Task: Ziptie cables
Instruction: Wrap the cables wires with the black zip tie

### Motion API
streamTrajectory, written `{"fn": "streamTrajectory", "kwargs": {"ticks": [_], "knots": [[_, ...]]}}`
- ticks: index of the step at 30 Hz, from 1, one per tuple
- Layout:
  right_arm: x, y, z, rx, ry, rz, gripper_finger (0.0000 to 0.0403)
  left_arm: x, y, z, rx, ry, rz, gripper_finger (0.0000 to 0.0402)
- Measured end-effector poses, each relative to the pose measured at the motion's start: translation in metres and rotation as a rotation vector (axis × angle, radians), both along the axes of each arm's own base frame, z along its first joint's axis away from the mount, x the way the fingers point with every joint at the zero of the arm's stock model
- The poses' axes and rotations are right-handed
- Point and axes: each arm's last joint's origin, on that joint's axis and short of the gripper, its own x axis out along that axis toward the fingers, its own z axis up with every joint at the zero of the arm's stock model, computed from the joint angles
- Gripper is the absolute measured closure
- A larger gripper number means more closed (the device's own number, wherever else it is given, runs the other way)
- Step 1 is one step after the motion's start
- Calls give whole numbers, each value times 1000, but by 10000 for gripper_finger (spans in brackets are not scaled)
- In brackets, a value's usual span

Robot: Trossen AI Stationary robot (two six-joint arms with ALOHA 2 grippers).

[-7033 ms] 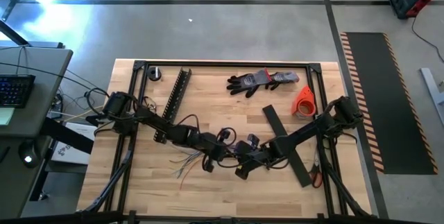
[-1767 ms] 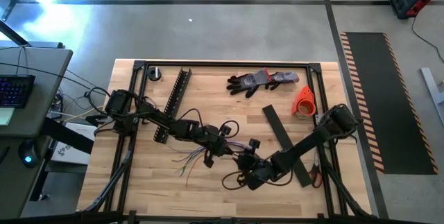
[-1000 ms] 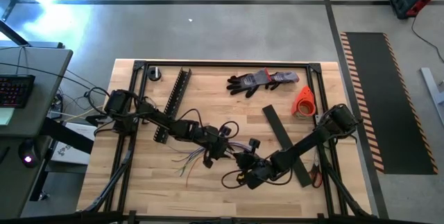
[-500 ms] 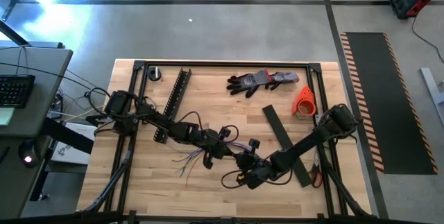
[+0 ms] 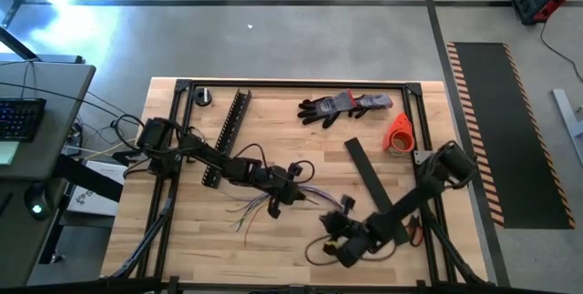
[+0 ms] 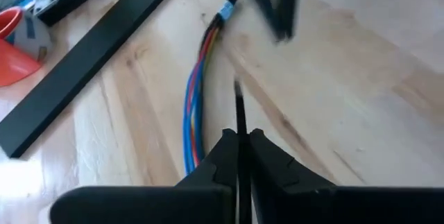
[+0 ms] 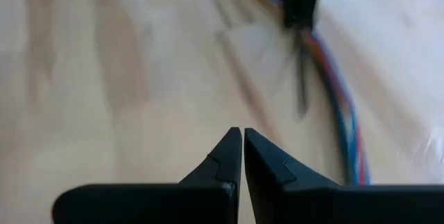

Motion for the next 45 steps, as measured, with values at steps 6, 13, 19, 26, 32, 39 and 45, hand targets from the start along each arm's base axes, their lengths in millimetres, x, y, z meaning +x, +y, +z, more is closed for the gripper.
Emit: {"fn": "streamTrajectory", "kwargs": {"ticks": [6, 13, 19, 26, 32, 39, 45], "knots": [[-24, 19, -2, -16, -14, -8, 403, 0, 0, 1, -9, -3, -1, 401], [-3, 17, 8, -218, -103, 122, 357, 1, -1, 2, -49, -14, -20, 401], [16, -8, 9, -345, -56, 106, 268, 1, -1, 3, -66, -17, -34, 401], [30, -25, 7, -250, 20, 156, 250, 1, -2, 3, -68, -21, -34, 401], [32, -29, 7, -289, 17, 142, 287, 2, -2, 4, -76, -29, -30, 401], [32, -30, 7, -286, 16, 138, 365, 2, -2, 4, -82, -28, -29, 402], [33, -31, 7, -269, 8, 120, 399, 2, -2, 4, -102, -22, -22, 402]]}}
